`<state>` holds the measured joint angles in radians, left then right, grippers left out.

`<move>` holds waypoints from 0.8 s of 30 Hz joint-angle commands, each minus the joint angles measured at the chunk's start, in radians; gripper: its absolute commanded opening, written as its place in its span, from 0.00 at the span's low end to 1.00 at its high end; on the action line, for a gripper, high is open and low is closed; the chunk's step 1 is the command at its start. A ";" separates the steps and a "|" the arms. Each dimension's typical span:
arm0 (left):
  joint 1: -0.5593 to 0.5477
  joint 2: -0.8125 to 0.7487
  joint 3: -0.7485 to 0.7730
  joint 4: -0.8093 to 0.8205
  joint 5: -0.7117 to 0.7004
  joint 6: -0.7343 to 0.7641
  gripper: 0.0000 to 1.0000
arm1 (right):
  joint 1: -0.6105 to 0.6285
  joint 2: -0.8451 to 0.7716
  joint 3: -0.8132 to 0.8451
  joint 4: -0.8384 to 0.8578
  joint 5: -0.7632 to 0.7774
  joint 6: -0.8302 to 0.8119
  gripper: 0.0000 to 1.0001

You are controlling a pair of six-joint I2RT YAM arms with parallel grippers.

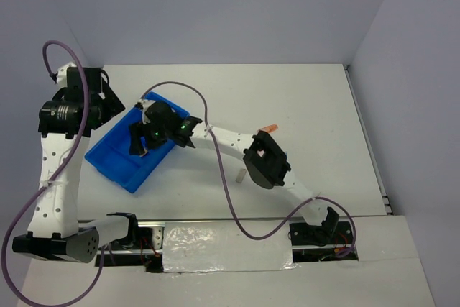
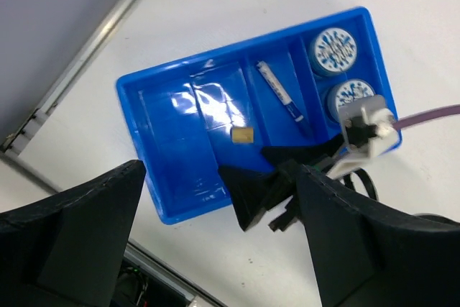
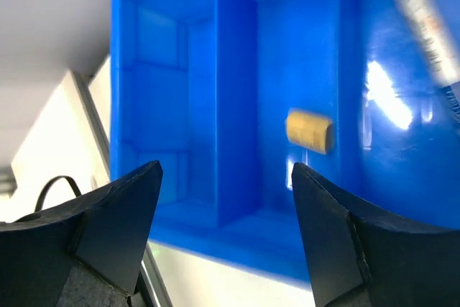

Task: Sort the stationery into containers
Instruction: Place the stationery in the storage box, then pick up the stationery from the center of the board.

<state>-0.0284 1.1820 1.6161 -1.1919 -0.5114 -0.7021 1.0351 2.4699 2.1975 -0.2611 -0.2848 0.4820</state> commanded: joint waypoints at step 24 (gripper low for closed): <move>-0.955 0.768 -0.051 0.425 0.197 -0.100 0.99 | -0.544 -1.761 -1.294 -0.466 0.648 0.066 0.93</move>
<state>-0.9630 1.9198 1.5200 -0.7963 -0.3077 -0.7414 0.4976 0.7597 0.9367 -0.6170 0.3492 0.5606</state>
